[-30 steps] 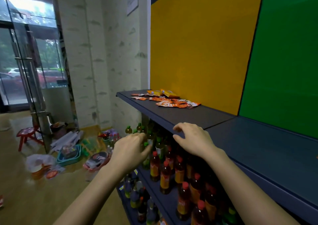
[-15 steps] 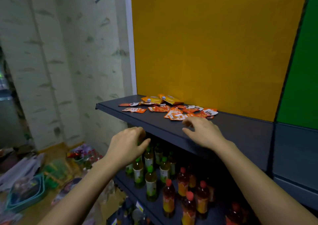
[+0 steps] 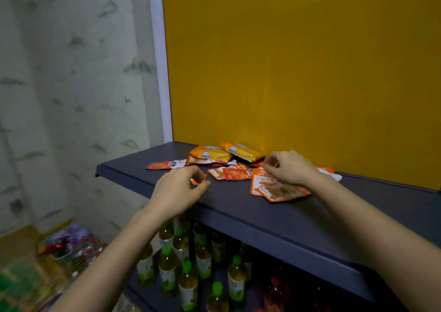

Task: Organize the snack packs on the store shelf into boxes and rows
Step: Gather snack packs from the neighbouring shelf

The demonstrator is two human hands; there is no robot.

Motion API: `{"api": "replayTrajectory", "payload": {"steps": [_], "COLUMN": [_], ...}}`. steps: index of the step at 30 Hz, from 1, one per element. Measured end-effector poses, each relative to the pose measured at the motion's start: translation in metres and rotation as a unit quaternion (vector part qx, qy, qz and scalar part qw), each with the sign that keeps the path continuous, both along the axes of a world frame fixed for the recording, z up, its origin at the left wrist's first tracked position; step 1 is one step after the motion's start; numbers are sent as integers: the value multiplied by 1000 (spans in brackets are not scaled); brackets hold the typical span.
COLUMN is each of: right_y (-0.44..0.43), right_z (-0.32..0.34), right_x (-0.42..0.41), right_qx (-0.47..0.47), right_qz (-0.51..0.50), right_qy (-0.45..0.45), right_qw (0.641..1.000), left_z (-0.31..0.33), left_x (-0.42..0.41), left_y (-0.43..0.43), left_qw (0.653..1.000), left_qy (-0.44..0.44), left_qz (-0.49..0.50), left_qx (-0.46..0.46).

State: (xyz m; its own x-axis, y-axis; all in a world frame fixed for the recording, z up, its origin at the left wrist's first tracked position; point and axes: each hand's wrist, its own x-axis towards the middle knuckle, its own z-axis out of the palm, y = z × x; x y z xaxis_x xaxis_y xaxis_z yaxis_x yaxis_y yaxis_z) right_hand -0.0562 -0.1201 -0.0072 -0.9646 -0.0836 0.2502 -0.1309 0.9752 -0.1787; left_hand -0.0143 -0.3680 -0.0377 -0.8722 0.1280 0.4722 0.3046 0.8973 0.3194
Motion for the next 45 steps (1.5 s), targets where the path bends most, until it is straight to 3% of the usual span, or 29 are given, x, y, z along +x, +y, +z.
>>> {"api": "replayTrajectory", "payload": {"steps": [5, 13, 20, 24, 29, 34, 39, 45], "right_y": [-13, -23, -48, -60, -70, -78, -78, -69], "right_z": [3, -7, -8, -6, -14, -13, -7, -7], "right_x": [-71, -142, -168, -173, -186, -186, -178, -151], "right_qx": [-11, -131, -245, -334, -381, -456, -573, -606], "right_qz": [-76, -177, -244, -271, -311, -318, -328, -329], "right_qy": [-40, -100, -135, -137, -100, -63, -29, 88], "right_qw": [996, 970, 928, 892, 865, 829, 750, 719], "left_z": [13, 16, 12, 10, 10, 10, 12, 25], "left_x": [-84, -180, -256, -282, -298, -309, -315, -316], "left_y": [-17, -37, -47, -43, -37, -35, -42, -44], "left_qw": [1000, 996, 972, 938, 896, 869, 834, 826], "left_qy": [-3, -83, -232, -320, -389, -396, -400, -338], "left_qz": [-12, -3, -38, -87, -115, -160, -192, -232], "left_qx": [-4, 38, 27, 97, 180, 248, 327, 386]}}
